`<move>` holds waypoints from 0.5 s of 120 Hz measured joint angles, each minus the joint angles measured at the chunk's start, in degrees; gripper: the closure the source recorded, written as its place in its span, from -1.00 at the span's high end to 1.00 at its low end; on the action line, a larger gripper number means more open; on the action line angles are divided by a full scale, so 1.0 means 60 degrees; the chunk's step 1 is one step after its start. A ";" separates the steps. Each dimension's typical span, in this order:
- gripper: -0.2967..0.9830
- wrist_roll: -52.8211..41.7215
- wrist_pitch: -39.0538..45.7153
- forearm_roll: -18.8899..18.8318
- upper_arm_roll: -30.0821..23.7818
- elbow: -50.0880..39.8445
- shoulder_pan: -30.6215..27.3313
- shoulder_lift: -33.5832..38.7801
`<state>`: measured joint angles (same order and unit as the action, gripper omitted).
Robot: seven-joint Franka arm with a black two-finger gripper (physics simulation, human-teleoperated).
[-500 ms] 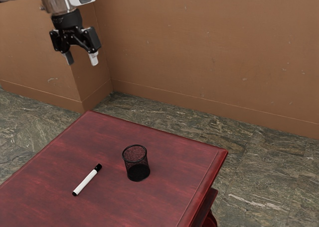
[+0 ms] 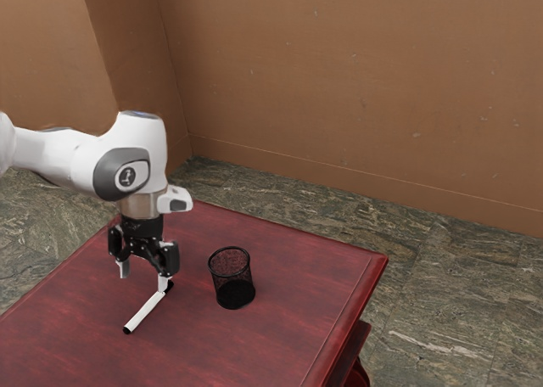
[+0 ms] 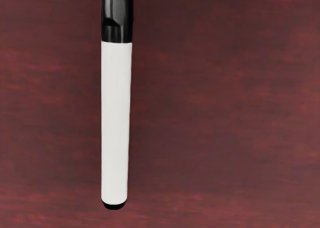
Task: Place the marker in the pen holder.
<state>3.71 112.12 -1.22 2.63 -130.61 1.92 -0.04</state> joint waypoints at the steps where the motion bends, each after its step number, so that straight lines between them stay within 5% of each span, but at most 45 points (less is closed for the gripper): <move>1: 0.53 0.0001 0.0149 -0.0038 0.0000 -0.0100 0.0003 -0.0004; 30: 0.34 -0.0025 0.3375 -0.1226 0.0001 -0.2004 0.0049 -0.0036; 60: 0.01 0.0162 0.4249 -0.0520 0.0026 -0.2482 0.0028 0.0052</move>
<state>4.68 137.61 -4.34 2.79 -145.51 2.09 0.28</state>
